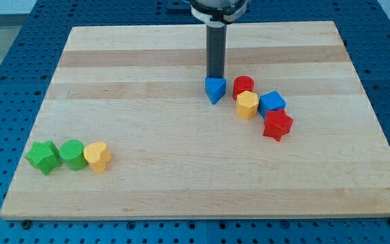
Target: Move blue triangle closer to the red circle
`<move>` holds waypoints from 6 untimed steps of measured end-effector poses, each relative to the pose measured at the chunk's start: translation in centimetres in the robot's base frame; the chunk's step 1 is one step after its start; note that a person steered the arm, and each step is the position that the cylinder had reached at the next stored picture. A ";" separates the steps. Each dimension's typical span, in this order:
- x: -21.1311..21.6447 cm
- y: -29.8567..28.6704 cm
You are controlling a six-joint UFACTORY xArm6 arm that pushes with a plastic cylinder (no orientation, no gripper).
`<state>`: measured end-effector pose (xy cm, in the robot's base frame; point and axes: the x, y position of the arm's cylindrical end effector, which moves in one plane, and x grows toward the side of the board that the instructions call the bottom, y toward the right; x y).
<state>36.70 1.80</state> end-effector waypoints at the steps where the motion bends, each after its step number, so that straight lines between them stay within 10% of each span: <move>1: 0.0 -2.4; 6: 4.5 2.1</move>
